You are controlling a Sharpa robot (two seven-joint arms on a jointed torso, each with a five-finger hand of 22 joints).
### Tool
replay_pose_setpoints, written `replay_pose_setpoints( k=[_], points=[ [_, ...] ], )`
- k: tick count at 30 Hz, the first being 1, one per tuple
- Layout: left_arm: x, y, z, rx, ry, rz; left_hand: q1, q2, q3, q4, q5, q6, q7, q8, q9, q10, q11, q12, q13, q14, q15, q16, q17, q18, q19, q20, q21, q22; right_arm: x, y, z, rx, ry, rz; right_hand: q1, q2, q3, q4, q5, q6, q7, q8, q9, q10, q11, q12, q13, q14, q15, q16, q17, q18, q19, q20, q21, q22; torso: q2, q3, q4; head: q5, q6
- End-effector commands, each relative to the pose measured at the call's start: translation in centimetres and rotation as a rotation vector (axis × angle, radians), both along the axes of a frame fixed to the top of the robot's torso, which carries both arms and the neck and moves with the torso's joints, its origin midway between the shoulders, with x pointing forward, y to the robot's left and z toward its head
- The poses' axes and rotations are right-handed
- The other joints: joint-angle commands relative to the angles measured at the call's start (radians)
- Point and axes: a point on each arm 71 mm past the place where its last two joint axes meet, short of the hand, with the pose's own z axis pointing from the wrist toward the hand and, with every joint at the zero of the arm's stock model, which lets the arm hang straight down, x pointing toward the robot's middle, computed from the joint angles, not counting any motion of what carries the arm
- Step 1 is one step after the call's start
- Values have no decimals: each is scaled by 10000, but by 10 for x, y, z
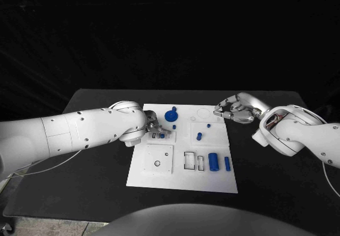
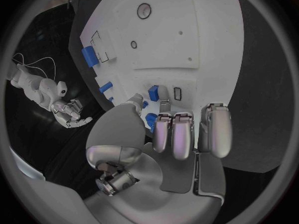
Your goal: Assemble the parts on the task board
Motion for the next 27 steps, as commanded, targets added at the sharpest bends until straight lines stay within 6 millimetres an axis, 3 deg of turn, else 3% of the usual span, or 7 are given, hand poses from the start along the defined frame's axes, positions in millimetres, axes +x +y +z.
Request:
replay_pose_setpoints(
  k=[1, 11, 19, 23, 27],
  points=[
    [-2, -1, -4, 66, 239, -177, -106, 21, -115, -3, 32, 147, -13, 61, 70, 1045, 52, 24, 2633, 1015, 54, 24, 2631, 133, 6, 53, -61, 1076, 0, 0, -1, -55, 165, 38, 130, 19, 62, 22, 74, 74, 3, 46, -16, 183, 98, -46, 899, 420, 49, -56, -16, -64, -7, 44, -80, 1255, 0, 0, 6, 8, 1],
    [-4, -3, 3, -47, 92, -190, -46, 74, -249, -20, 107, 263, -68, 221, 256, 1045, 5, 24, 2633, 1015, 18, 24, 2631, 119, 60, 26, -31, 1142, 0, -1, -1, -38, 115, 1, 143, 26, 68, 20, 108, 93, 8, 52, -20, 179, 106, -51, 891, 419, 56, -59, -25, -63, -7, 49, -85, 1256, 5, -1, -7, -28, 1],
    [5, -8, 43, -98, -996, -668, 286, 103, -460, -40, 274, 303, -179, 616, 736, 1045, -96, 24, 2633, 1015, -72, 24, 2631, 91, 168, -62, 30, 1265, 0, -3, -1, -36, 88, -52, 142, 23, 65, 22, 117, 96, 10, 52, -22, 176, 107, -54, 885, 418, 58, -65, -34, -64, -7, 51, -85, 1256, -1, -3, -2, -14, 1],
    [13, -12, 63, 228, -1477, -1057, 386, 106, -506, -46, 243, 227, -183, 671, 850, 1045, -103, 24, 2633, 1015, -84, 24, 2631, 98, 148, -75, 6, 1244, 1, -2, -1, -27, 104, -37, 137, 16, 59, 27, 124, 96, 13, 50, -24, 174, 107, -57, 880, 416, 59, -71, -43, -63, -7, 53, -89, 1256, -11, 3, 2, 16, 1],
    [19, -19, 71, 349, -1666, -1335, 517, 134, -520, -66, 248, 136, -179, 689, 933, 1045, -102, 24, 2633, 1015, -86, 24, 2631, 100, 139, -82, -6, 1240, 2, 0, -1, 3, 78, 17, 134, 15, 57, 30, 127, 97, 13, 50, -26, 173, 107, -58, 878, 416, 60, -73, -46, -64, -6, 53, -85, 1258, 9, -6, -8, 4, 1]
  ],
)
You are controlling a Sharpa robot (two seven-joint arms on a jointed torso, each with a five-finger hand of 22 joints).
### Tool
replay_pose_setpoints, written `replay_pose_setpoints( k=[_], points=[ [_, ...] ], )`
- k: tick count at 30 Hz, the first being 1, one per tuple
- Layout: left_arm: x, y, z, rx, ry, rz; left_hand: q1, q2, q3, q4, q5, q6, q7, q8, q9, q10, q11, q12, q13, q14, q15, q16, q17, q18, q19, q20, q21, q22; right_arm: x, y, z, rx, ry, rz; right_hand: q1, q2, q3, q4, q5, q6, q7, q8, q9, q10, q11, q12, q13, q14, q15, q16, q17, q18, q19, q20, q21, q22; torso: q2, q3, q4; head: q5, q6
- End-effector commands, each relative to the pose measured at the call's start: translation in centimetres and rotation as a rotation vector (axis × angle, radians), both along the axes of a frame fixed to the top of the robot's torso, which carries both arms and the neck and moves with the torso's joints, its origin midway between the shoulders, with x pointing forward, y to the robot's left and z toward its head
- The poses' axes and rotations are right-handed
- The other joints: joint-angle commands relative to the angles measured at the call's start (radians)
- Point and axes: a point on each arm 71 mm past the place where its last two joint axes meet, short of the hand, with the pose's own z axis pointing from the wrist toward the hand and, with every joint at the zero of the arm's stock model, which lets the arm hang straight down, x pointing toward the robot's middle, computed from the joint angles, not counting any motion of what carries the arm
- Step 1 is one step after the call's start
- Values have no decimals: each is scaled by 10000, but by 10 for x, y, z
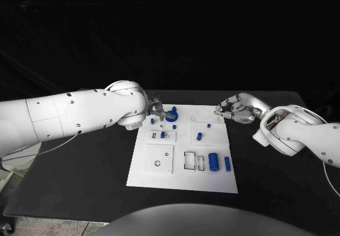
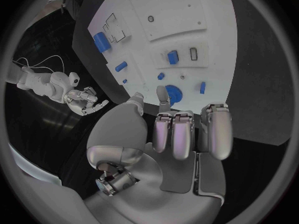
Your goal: Assemble the parts on the task board
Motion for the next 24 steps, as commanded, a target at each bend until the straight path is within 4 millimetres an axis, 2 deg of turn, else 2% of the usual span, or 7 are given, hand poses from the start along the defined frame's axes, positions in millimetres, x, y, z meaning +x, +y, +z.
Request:
replay_pose_setpoints(
  k=[1, 4, 7, 11, 19, 24],
  points=[
    [2, -8, 2, 417, -156, -645, 129, -16, -54, -12, 17, -87, 14, 47, 32, 1046, -101, 24, 2634, 1053, -50, 24, 2634, 99, 9, -26, -8, 1242, 0, 2, 0, 46, 15, 91, 83, -36, 29, 2, 48, 61, -23, 50, -17, 180, 45, -31, 882, 415, 59, -34, -15, -64, -6, 54, -38, 1260, 22, -8, -11, -10, 1],
    [6, -14, 2, 501, -136, -820, 181, 19, -50, -11, 24, -111, 14, 60, 67, 1046, -101, 24, 2634, 1053, -50, 24, 2634, 97, 13, -28, -7, 1249, 0, 3, 0, 63, 18, 142, 83, -36, 29, 2, 48, 61, -23, 50, -17, 180, 45, -31, 882, 415, 59, -34, -15, -64, -6, 54, -38, 1260, 30, -15, -7, -11, 1],
    [9, -19, 0, 528, -85, -896, 208, 50, -45, -7, 33, -126, 14, 66, 88, 1046, -101, 24, 2634, 1053, -50, 24, 2634, 97, 13, -29, -9, 1250, 0, 4, 0, 72, 34, 160, 83, -36, 29, 2, 48, 61, -23, 50, -17, 180, 45, -31, 882, 415, 59, -34, -15, -64, -6, 54, -38, 1260, 21, -5, -6, 25, 1],
    [12, -26, -11, 545, 102, -928, 251, 91, -45, -1, 56, -190, 25, 45, 112, 1046, -96, 24, 2634, 1053, -48, 24, 2634, 103, -4, -30, -27, 1234, 0, 4, 0, 91, 51, 163, 80, -35, 27, 7, 56, 65, -23, 51, -19, 185, 47, -25, 891, 417, 60, -26, -6, -65, -5, 55, -34, 1262, 10, -1, -4, 34, 1],
    [14, -30, -30, 494, 339, -884, 306, 130, -55, -3, 82, -268, 42, -7, 124, 1046, -83, 24, 2634, 1053, -41, 24, 2634, 101, -3, -26, -29, 1241, -1, 3, 0, 104, 75, 176, 79, -31, 28, 10, 61, 68, -22, 52, -20, 186, 48, -24, 892, 416, 61, -29, -9, -63, -7, 56, -43, 1260, 24, -15, -9, -29, 1],
    [15, -30, -32, 229, 155, -842, 536, 157, -40, -71, 211, -298, 46, -32, 176, 1046, -74, 24, 2634, 1053, -31, 24, 2634, 100, 0, -18, -34, 1254, -1, 2, 0, 94, 87, 159, 80, -30, 29, 11, 66, 69, -22, 52, -21, 186, 49, -24, 893, 416, 62, -29, -10, -63, -7, 57, -41, 1261, 2, 1, 13, -26, 1]
  ],
)
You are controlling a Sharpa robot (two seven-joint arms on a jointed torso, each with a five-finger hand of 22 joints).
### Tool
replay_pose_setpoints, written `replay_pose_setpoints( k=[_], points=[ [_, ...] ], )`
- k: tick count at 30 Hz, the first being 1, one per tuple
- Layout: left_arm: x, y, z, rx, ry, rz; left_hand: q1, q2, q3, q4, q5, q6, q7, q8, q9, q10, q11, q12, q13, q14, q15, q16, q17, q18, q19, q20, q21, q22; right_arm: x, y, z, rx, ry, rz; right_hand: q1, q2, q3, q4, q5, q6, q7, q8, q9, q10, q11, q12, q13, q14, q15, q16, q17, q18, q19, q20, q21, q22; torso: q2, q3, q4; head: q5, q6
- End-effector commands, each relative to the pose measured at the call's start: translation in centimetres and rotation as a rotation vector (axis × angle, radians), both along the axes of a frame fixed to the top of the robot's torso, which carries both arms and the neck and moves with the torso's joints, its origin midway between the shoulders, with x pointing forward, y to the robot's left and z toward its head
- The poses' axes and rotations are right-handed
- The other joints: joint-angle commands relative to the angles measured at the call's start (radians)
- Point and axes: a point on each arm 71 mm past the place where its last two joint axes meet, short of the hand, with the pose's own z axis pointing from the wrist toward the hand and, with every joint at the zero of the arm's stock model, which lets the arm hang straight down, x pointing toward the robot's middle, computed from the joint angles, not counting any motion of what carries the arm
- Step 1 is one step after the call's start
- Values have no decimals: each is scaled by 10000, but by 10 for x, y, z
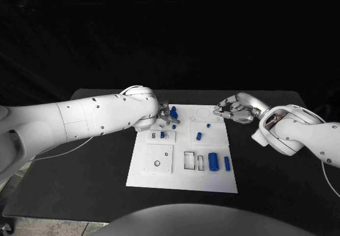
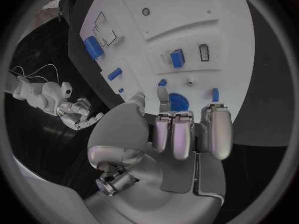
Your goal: Assemble the parts on the task board
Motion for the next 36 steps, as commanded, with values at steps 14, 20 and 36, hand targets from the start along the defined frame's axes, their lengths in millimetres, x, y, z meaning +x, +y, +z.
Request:
replay_pose_setpoints(
  k=[14, 20, 36],
  points=[
    [9, 41, 2, 41, -991, 575, 397, -115, -99, -52, 200, -2, 16, 16, 146, 1046, -80, 24, 2634, 1054, -30, 24, 2635, 94, 26, -15, -29, 1299, 0, -2, -1, -21, 92, 81, 87, -23, 33, 13, 86, 77, -21, 53, -13, 188, 52, -43, 898, 417, 65, -23, -7, -64, -5, 60, -39, 1256, -18, 0, 26, -59, 1],
    [19, 58, 2, 281, -1251, 1037, 356, -117, -215, 49, 124, 105, -19, 149, 293, 1046, -104, 24, 2634, 1054, -48, 24, 2635, 84, 60, -24, -7, 1344, 0, -2, -1, -34, 127, 92, 96, -18, 38, 11, 103, 82, -21, 54, -16, 185, 54, -47, 890, 416, 67, -31, -19, -64, -6, 62, -43, 1256, -6, 0, 18, -29, 1],
    [27, 73, -6, 846, -849, 1390, 60, -5, -564, 90, -271, 46, -63, 437, 734, 1046, -146, 24, 2634, 1054, -87, 24, 2635, 88, 51, -66, -38, 1359, 0, 0, -3, -14, 149, 162, 142, -8, 59, -2, 186, 94, -18, 50, -32, 188, 56, -43, 895, 416, 73, -29, -25, -60, -8, 70, -62, 1257, -29, 15, 9, -4, 1]
  ],
)
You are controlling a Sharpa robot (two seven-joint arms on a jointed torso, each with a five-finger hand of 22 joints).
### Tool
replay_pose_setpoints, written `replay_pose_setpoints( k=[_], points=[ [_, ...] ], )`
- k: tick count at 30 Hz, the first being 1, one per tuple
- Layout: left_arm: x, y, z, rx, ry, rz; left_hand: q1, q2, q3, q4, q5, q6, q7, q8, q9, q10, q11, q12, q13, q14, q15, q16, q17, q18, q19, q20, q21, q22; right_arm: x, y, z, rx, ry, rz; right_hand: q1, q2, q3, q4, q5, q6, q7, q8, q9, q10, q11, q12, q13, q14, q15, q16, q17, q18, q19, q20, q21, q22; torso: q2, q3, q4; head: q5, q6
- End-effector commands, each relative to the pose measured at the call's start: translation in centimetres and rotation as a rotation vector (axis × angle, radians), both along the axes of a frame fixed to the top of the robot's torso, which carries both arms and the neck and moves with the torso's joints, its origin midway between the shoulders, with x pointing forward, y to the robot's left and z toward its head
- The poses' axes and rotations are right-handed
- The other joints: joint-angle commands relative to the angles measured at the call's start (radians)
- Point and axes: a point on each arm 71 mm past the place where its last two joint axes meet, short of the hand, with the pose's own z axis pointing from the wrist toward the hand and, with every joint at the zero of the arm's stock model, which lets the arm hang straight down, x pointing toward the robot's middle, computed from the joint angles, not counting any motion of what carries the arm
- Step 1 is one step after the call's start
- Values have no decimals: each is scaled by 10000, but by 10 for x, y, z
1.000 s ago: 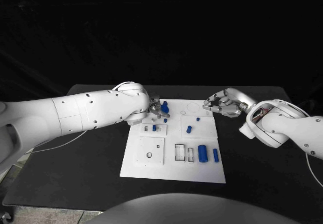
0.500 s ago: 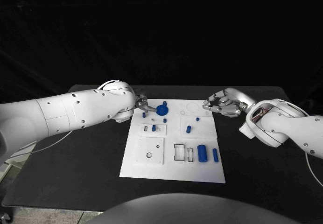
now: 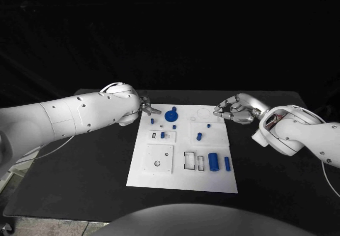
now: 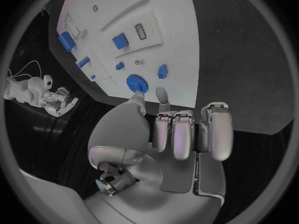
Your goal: Assemble the parts on the task board
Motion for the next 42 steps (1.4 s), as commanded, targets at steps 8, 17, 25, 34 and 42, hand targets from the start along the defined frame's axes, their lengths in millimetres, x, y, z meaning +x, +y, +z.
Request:
replay_pose_setpoints(
  k=[8, 17, 25, 34, 42],
  points=[
    [1, 5, -12, 434, 540, 103, -110, 9, -92, -20, -53, -107, -21, 30, 28, 1047, -69, 24, 2635, 1053, -84, 24, 2629, 95, -8, -28, -61, 1339, -1, -1, -1, -4, 81, 80, 121, 34, 66, -10, 90, 66, 17, 47, -19, 203, 43, -31, 882, 418, 75, -24, -12, -62, -6, 74, -60, 1265, 12, -2, -2, -48, 1],
    [2, 5, -16, 431, 644, 124, -42, 31, -109, -41, 57, -181, -8, -18, 46, 1047, -57, 24, 2635, 1053, -76, 24, 2629, 102, -34, -23, -87, 1322, -1, -2, -2, -18, 107, 60, 130, 33, 69, -13, 110, 68, 18, 46, -23, 203, 44, -30, 882, 417, 76, -27, -18, -62, -4, 75, -58, 1267, 15, -6, 5, -40, 1],
    [2, 5, -17, 455, 764, 64, 8, 54, -128, -41, 120, -253, 14, -93, 37, 1047, -39, 24, 2635, 1053, -60, 24, 2629, 113, -74, -13, -126, 1289, -1, -1, -2, -15, 115, 75, 140, 33, 73, -16, 138, 73, 19, 46, -27, 201, 47, -33, 877, 416, 78, -31, -25, -59, -9, 77, -76, 1264, 10, -3, 6, -19, 1],
    [1, 4, -21, 442, 1016, 0, 107, 98, -147, -46, 211, -339, 57, -247, -7, 1047, -2, 24, 2635, 1053, -27, 24, 2629, 126, -129, 13, -179, 1254, -2, -2, -2, -24, 139, 72, 140, 33, 73, -16, 138, 73, 19, 46, -27, 201, 47, -33, 877, 416, 78, -31, -25, -59, -9, 77, -76, 1264, 10, -4, 5, -31, 1],
    [1, 3, -24, 483, 1171, -63, 230, 146, -142, -59, 403, -344, 80, -371, -50, 1047, 23, 24, 2635, 1053, 0, 24, 2629, 133, -155, 38, -206, 1246, -2, -2, -3, -36, 175, 71, 151, 33, 78, -19, 163, 81, 20, 47, -31, 193, 52, -41, 862, 413, 80, -44, -46, -55, -16, 79, -100, 1258, 9, -1, 4, -19, 1]
  ],
)
